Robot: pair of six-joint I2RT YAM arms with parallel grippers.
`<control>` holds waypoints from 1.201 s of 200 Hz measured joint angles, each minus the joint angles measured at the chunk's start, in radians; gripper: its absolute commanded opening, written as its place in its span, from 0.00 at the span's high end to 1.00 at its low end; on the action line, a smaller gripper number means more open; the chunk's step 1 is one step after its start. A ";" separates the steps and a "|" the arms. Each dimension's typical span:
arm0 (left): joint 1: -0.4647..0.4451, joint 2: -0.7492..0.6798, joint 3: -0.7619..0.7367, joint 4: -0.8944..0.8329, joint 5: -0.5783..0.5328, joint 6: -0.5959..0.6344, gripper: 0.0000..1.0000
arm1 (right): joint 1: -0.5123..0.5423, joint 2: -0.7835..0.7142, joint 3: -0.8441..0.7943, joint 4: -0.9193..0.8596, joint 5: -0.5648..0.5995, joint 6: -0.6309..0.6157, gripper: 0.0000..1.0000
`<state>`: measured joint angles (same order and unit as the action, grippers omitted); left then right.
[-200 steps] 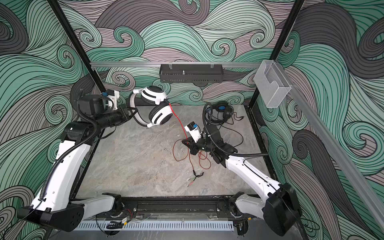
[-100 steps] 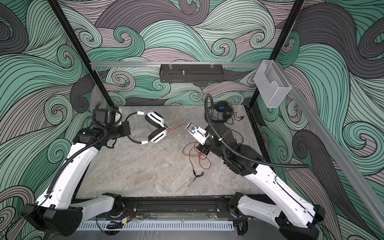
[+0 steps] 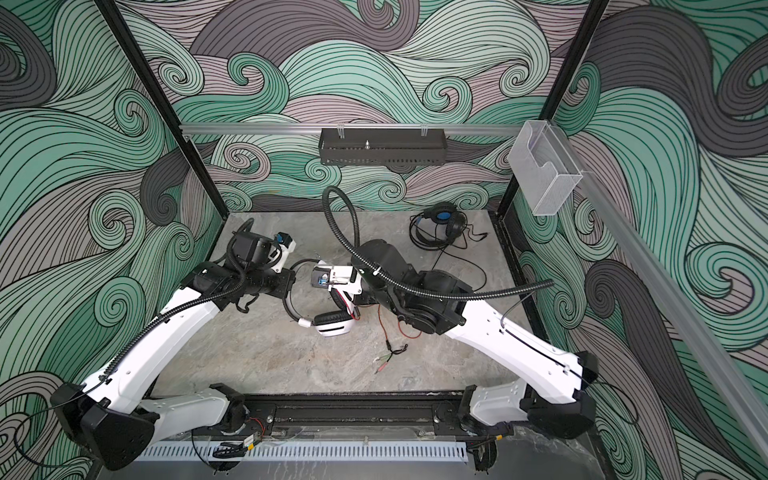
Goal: Wrap the headphones
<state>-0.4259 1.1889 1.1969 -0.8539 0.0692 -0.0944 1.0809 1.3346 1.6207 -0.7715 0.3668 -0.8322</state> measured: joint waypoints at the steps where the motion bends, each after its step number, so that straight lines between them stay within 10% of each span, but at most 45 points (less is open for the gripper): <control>1: -0.002 0.000 -0.002 0.000 0.002 0.002 1.00 | 0.000 0.000 0.000 0.000 0.000 -0.001 1.00; 109: -0.098 -0.119 -0.016 0.046 0.259 -0.008 1.00 | -0.092 0.057 -0.003 0.005 -0.051 0.095 0.96; 240: -0.099 -0.139 0.051 0.135 0.366 -0.153 1.00 | -0.357 -0.132 -0.285 0.257 -0.459 0.417 0.41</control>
<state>-0.5251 1.0496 1.2480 -0.7193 0.4351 -0.2474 0.7242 1.2030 1.3357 -0.5144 -0.0917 -0.4152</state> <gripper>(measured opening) 0.057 0.550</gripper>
